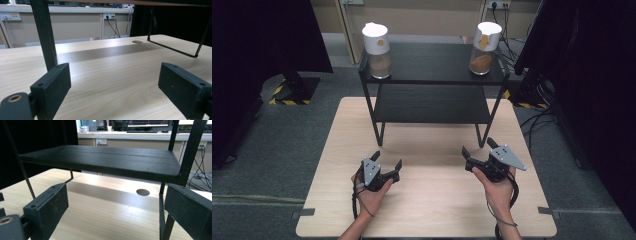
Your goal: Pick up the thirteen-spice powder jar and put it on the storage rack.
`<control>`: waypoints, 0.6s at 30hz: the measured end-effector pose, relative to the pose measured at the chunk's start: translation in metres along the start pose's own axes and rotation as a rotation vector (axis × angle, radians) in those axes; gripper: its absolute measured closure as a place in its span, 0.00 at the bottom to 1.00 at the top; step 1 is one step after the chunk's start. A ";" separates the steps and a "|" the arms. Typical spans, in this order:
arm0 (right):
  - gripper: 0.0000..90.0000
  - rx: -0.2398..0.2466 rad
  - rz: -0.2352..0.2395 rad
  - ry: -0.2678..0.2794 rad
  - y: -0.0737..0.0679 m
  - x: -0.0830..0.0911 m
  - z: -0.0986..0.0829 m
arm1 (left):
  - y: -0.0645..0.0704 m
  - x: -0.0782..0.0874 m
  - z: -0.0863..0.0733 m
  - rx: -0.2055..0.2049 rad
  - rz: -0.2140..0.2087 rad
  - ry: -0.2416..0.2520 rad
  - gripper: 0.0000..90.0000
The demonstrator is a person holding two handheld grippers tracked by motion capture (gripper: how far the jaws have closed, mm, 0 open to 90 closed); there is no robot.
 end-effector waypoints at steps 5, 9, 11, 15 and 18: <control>0.06 -0.006 0.008 -0.014 -0.001 0.002 -0.011 | 0.000 0.000 0.000 0.001 0.000 0.000 0.12; 0.06 -0.009 0.013 -0.024 -0.002 0.003 -0.017 | 0.000 0.000 0.000 0.001 0.000 0.000 0.12; 0.06 -0.011 0.014 -0.032 -0.003 0.004 -0.023 | 0.000 0.000 0.000 0.001 0.000 0.001 0.12; 0.06 -0.012 0.018 -0.048 -0.004 0.005 -0.030 | 0.000 0.000 0.000 0.001 0.001 0.001 0.12; 0.06 -0.011 0.022 -0.059 -0.005 0.005 -0.035 | 0.000 0.000 0.000 0.001 0.001 0.000 0.12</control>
Point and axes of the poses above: each handheld gripper's, and its own axes: x roughly backward along the jaws, z roughly out of its top, y roughly to its right, the point moved 9 cm from there along -x, roughly forward along the jaws, and after that the axes turned 12 degrees about x, right-handed, at the moved point
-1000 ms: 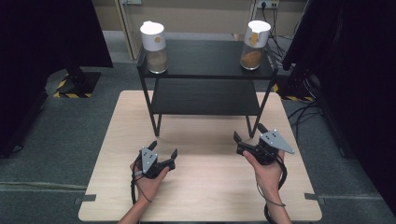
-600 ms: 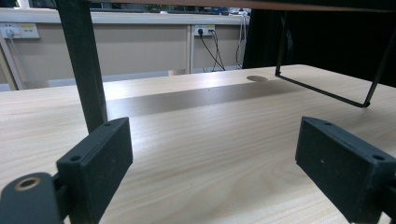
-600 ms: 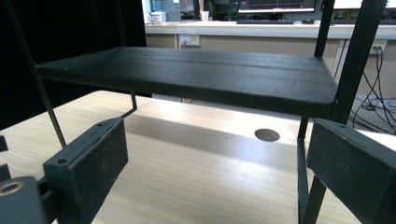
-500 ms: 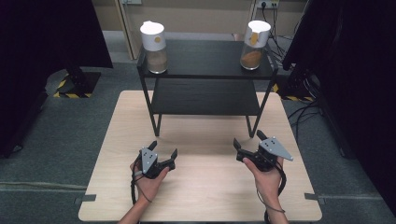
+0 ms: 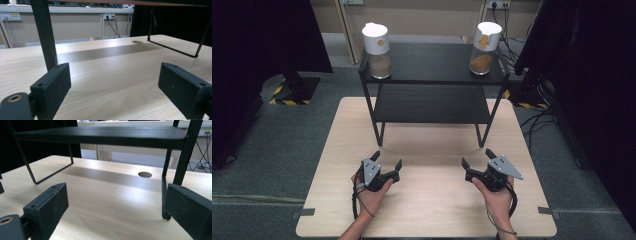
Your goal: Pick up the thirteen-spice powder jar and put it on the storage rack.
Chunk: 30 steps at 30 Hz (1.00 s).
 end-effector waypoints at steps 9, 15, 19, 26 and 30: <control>0.06 -0.022 0.005 -0.020 0.000 0.002 -0.015 | 0.000 0.000 0.000 0.000 0.000 0.001 0.12; 0.06 -0.021 0.008 -0.034 -0.001 0.003 -0.022 | 0.000 0.000 0.000 0.001 0.000 0.001 0.12; 0.06 -0.023 0.013 -0.045 -0.002 0.003 -0.029 | 0.000 0.000 0.000 0.001 0.000 0.002 0.12; 0.06 -0.028 0.019 -0.064 -0.005 0.004 -0.039 | 0.000 0.000 0.000 0.001 0.001 0.002 0.12; 0.06 -0.032 0.020 -0.069 -0.007 0.005 -0.046 | 0.000 0.000 0.000 0.001 0.001 0.001 0.12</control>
Point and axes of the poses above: each handheld gripper's, and its own axes: x roughly backward along the jaws, z roughly out of its top, y roughly to its right, the point moved 9 cm from there along -x, roughly forward along the jaws, and after that the axes turned 12 degrees about x, right-handed, at the moved point
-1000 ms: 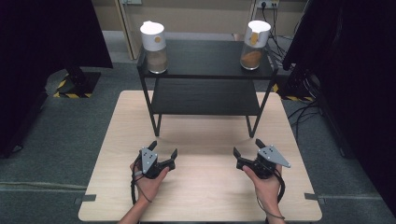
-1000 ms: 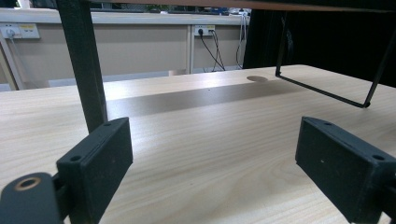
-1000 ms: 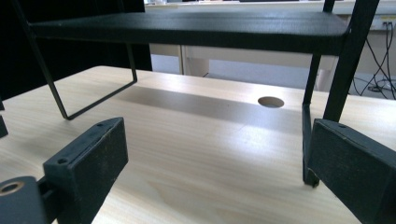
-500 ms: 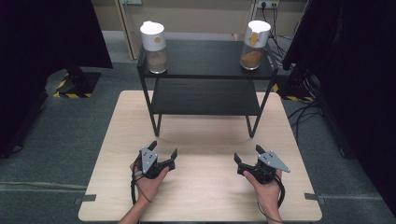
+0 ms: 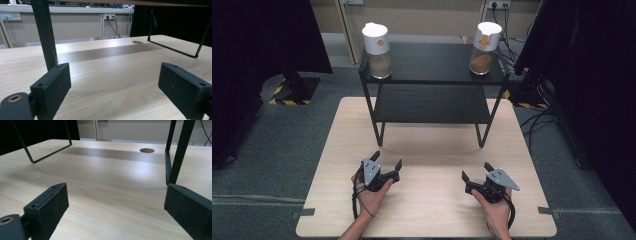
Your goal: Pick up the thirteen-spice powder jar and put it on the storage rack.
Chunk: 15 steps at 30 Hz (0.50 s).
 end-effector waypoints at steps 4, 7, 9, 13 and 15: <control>0.07 0.004 0.003 -0.012 -0.002 -0.001 -0.005 | 0.000 0.000 0.000 0.000 -0.001 -0.001 0.12; 0.07 0.005 0.006 -0.011 -0.002 -0.001 -0.006 | 0.000 0.000 0.000 0.000 -0.001 -0.001 0.12; 0.07 0.006 0.006 -0.010 -0.002 -0.001 -0.006 | 0.000 0.000 0.000 0.000 -0.001 -0.002 0.12; 0.07 0.004 0.007 -0.003 -0.002 0.000 -0.007 | 0.000 0.000 0.000 0.000 -0.002 -0.001 0.12; 0.07 0.005 0.006 -0.001 -0.002 0.000 -0.007 | 0.000 0.000 0.000 0.000 -0.002 -0.003 0.12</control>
Point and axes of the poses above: each handheld gripper's, and its own axes: x roughly backward along the jaws, z roughly out of its top, y roughly to its right, the point moved 9 cm from there along -x, roughly forward along the jaws, and after that the axes turned 12 degrees about x, right-handed, at the moved point
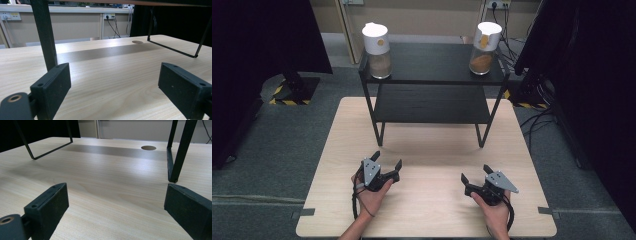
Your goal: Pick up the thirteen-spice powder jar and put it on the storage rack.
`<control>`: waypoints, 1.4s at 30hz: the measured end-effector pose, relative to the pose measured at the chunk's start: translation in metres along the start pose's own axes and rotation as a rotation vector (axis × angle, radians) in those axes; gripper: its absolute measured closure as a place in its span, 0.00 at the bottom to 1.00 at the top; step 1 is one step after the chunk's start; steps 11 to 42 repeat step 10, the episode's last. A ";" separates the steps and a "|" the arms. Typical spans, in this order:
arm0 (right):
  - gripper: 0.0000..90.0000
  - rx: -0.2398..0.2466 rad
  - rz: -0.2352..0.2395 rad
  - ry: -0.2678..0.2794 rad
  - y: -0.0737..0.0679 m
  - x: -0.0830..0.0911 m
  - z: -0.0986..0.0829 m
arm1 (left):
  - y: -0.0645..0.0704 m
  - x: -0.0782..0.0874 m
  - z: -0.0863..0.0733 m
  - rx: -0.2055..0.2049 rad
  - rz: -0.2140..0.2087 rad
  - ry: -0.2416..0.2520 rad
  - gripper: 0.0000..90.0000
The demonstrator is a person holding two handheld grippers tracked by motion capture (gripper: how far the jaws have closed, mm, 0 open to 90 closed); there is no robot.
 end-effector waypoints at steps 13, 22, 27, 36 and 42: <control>0.06 0.001 0.003 0.000 0.000 0.000 0.000 | 0.000 0.000 0.000 -0.002 0.000 -0.002 0.12; 0.06 0.001 0.003 0.000 0.000 0.000 0.000 | 0.000 0.000 0.000 -0.002 0.000 -0.002 0.12; 0.06 0.001 0.003 0.000 0.000 0.000 0.000 | 0.000 0.000 0.000 -0.002 0.000 -0.002 0.12; 0.06 0.001 0.003 0.000 0.000 0.000 0.000 | 0.000 0.000 0.000 -0.002 0.000 -0.002 0.12; 0.06 0.001 0.003 0.000 0.000 0.000 0.000 | 0.000 0.000 0.000 -0.002 0.000 -0.002 0.12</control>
Point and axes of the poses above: each handheld gripper's, and its own axes: x roughly backward along the jaws, z roughly out of its top, y roughly to its right, the point moved 9 cm from there along -x, roughly forward along the jaws, and after that the axes turned 12 degrees about x, right-handed, at the moved point
